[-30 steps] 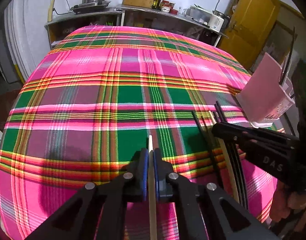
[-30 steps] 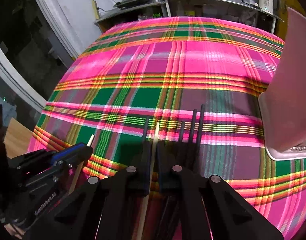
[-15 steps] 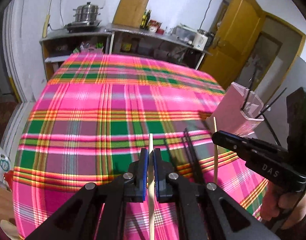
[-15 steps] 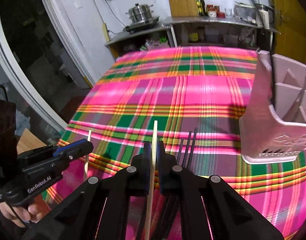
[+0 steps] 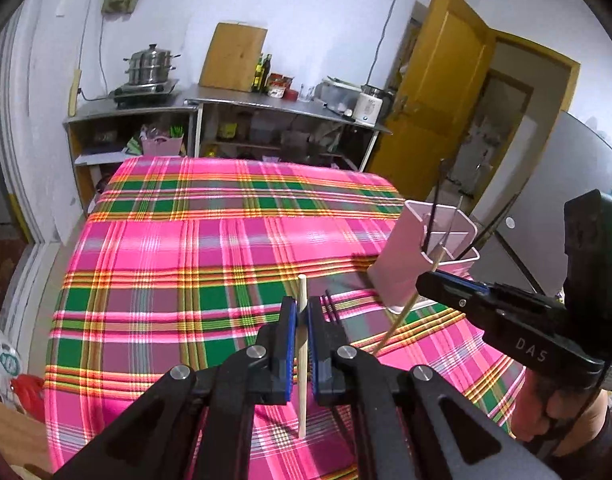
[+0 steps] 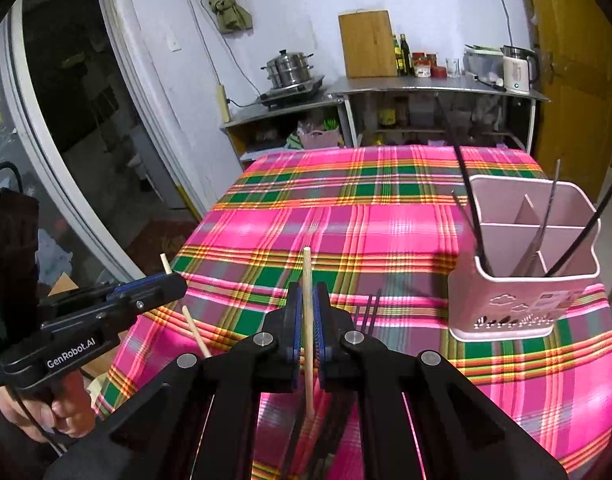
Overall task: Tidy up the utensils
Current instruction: 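Lift the held chopsticks with both tools and carry them over the basket, then lower the chopsticks into the pink basket and open both tools, then move both open tools back down to the remaining chopsticks, then close the left tool on a black chopstick while the right tool grasps another, then lift the black chopsticks with both tools and carry them over the basket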
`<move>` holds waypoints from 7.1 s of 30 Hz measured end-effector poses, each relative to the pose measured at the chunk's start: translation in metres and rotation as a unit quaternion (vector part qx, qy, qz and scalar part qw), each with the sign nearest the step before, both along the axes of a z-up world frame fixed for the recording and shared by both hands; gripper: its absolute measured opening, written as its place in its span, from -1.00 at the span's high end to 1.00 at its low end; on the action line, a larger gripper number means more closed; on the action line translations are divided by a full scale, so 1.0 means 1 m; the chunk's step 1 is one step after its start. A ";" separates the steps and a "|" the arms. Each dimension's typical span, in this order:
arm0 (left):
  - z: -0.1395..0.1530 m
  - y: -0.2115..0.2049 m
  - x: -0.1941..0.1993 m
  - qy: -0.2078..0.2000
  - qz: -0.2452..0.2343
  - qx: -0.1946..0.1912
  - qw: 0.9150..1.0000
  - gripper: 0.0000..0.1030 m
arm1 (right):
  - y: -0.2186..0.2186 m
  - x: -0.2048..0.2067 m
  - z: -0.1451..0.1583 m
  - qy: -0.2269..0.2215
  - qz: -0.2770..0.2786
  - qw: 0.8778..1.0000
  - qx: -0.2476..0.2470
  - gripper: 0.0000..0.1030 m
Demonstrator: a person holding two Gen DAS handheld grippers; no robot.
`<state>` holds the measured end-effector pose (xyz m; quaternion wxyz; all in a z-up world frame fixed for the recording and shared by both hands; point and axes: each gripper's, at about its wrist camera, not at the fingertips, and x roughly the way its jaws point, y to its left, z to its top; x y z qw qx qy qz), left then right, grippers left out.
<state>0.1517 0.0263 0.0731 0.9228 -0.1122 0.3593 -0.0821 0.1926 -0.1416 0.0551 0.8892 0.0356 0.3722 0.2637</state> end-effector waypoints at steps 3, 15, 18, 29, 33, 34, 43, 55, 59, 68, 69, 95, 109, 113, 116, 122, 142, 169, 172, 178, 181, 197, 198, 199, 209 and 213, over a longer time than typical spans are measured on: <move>0.008 -0.003 -0.001 -0.007 -0.004 0.001 1.000 0.90 | -0.004 -0.004 0.006 -0.007 -0.003 1.000 0.003 0.89; 0.040 -0.035 0.008 -0.030 -0.049 -0.007 0.998 0.90 | -0.035 -0.017 0.032 -0.037 -0.027 0.999 0.012 0.90; 0.047 -0.051 0.017 -0.036 -0.065 -0.010 0.997 0.90 | -0.050 -0.018 0.037 -0.042 -0.041 0.998 0.013 0.90; 0.072 -0.105 0.060 -0.052 -0.108 -0.036 0.992 0.90 | -0.117 -0.011 0.057 -0.057 -0.117 0.991 0.023 0.90; 0.088 -0.115 0.079 -0.066 -0.110 -0.049 0.991 0.90 | -0.131 -0.005 0.067 -0.069 -0.133 0.988 0.024 0.90; 0.094 -0.117 0.084 -0.071 -0.109 -0.052 0.990 0.90 | -0.133 -0.004 0.070 -0.072 -0.135 0.988 0.025 0.90; 0.120 -0.136 0.121 -0.109 -0.108 -0.055 0.987 0.90 | -0.154 0.012 0.097 -0.103 -0.159 0.981 0.032 0.90; 0.079 -0.147 0.150 -0.088 -0.108 -0.047 0.989 0.90 | -0.154 0.033 0.076 -0.091 -0.162 0.982 0.027 0.90; 0.061 -0.149 0.153 -0.078 -0.110 -0.037 0.990 0.90 | -0.152 0.041 0.056 -0.072 -0.164 0.984 0.021 0.90; 0.029 -0.156 0.150 -0.058 -0.122 -0.018 0.991 0.89 | -0.144 0.059 0.016 -0.030 -0.158 0.987 0.009 0.90; 0.027 -0.156 0.150 -0.055 -0.124 -0.018 0.991 0.89 | -0.143 0.060 0.012 -0.025 -0.157 0.987 0.008 0.90; 0.053 -0.087 0.064 -0.093 -0.075 -0.031 0.992 0.68 | -0.142 -0.002 0.043 -0.063 -0.161 0.985 0.024 0.70; -0.002 -0.044 0.018 -0.045 -0.030 -0.029 0.998 0.67 | -0.104 -0.030 0.011 -0.041 -0.110 0.993 0.021 0.70; -0.021 -0.038 0.013 -0.025 -0.022 -0.032 0.999 0.67 | -0.099 -0.034 -0.002 -0.028 -0.106 0.994 0.022 0.70; -0.033 -0.036 0.013 -0.011 -0.019 -0.033 0.999 0.67 | -0.096 -0.036 -0.010 -0.019 -0.104 0.994 0.022 0.70; -0.059 -0.036 0.015 0.016 -0.013 -0.032 0.999 0.67 | -0.089 -0.034 -0.023 -0.007 -0.098 0.995 0.016 0.70; -0.147 -0.041 0.061 0.114 0.011 -0.030 0.993 0.67 | -0.058 -0.015 -0.070 0.042 -0.068 0.997 -0.007 0.70; -0.149 0.006 0.046 0.109 0.013 0.039 0.993 0.83 | 0.008 0.028 -0.123 0.096 -0.001 0.995 -0.026 0.70; -0.150 0.011 0.044 0.109 0.015 0.028 0.994 0.82 | 0.016 0.033 -0.130 0.102 0.006 0.994 -0.034 0.70; -0.151 0.014 0.043 0.107 0.018 0.015 0.994 0.82 | 0.023 0.043 -0.143 0.117 0.007 0.992 -0.042 0.70; -0.152 0.015 0.043 0.108 0.024 0.008 0.994 0.82 | 0.025 0.045 -0.143 0.116 0.006 0.992 -0.045 0.70; -0.152 -0.005 0.057 0.105 0.047 0.047 0.992 0.82 | 0.044 0.054 -0.143 0.093 -0.008 0.990 -0.102 0.84; -0.152 -0.006 0.057 0.105 0.046 0.051 0.992 0.82 | 0.044 0.054 -0.143 0.091 -0.008 0.990 -0.105 0.84; -0.151 -0.007 0.058 0.106 0.047 0.052 0.992 0.82 | 0.044 0.054 -0.143 0.092 -0.008 0.990 -0.105 0.85; -0.134 0.004 0.049 0.104 0.035 0.016 0.994 0.88 | 0.027 0.050 -0.118 0.097 -0.008 0.994 -0.048 0.87; -0.108 0.003 0.041 0.078 0.027 0.012 0.997 0.89 | 0.020 0.042 -0.096 0.080 -0.008 0.996 -0.028 0.88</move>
